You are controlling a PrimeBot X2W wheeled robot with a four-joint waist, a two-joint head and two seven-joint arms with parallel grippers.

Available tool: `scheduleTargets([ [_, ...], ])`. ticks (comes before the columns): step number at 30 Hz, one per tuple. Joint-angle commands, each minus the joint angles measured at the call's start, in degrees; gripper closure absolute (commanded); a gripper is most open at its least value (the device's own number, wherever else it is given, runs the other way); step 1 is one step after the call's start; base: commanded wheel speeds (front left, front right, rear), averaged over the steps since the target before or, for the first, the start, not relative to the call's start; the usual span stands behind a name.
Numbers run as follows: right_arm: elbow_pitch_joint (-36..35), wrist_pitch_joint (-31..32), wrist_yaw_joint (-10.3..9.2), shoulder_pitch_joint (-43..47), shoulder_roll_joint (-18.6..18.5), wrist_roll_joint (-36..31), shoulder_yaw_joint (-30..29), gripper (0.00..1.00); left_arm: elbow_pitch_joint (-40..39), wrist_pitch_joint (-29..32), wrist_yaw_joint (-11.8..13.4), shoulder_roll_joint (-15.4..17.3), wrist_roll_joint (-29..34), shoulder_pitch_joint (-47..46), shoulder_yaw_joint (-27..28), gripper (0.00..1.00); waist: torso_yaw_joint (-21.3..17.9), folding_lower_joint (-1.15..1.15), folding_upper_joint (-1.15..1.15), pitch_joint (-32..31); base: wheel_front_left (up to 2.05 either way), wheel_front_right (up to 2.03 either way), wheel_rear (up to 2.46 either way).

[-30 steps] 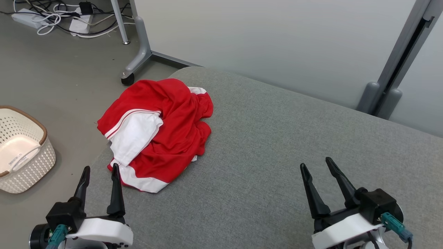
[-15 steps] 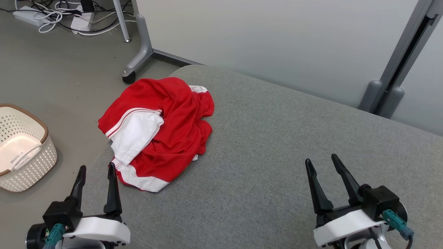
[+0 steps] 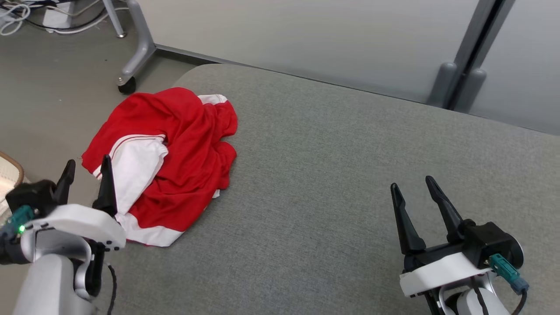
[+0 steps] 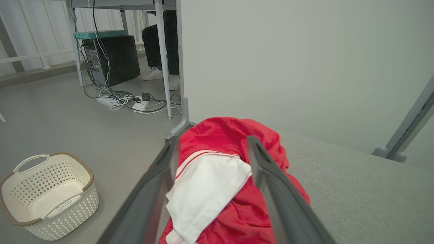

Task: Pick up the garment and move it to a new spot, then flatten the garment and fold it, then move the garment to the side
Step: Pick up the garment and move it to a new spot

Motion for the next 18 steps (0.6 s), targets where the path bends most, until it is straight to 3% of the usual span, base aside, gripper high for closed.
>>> scheduleTargets([
  [1, 0.0, -0.3, 0.09, -0.7, -0.4, -0.6, -0.2, 0.00, 1.1, 2.3, -0.3, 1.1, -0.8, -2.6, 0.4, 0.00, -2.7, 0.00, 0.00, 2.4, 0.00, 0.00, 0.00],
  [8, -0.7, -0.3, 0.09, -3.5, -0.8, -2.3, -0.4, 0.00, 8.2, 13.3, -2.1, 6.3, -4.3, -12.3, 0.1, 0.00, -7.5, 0.00, 0.00, 7.5, 0.00, 0.00, 0.00],
  [18, -1.3, -0.3, 0.09, -7.5, -1.4, -3.3, 0.3, 0.00, 23.3, 20.0, -3.4, 12.1, -9.3, -24.0, -2.7, 0.00, -12.9, 0.00, 0.00, 13.9, 0.00, 0.00, 0.00],
])
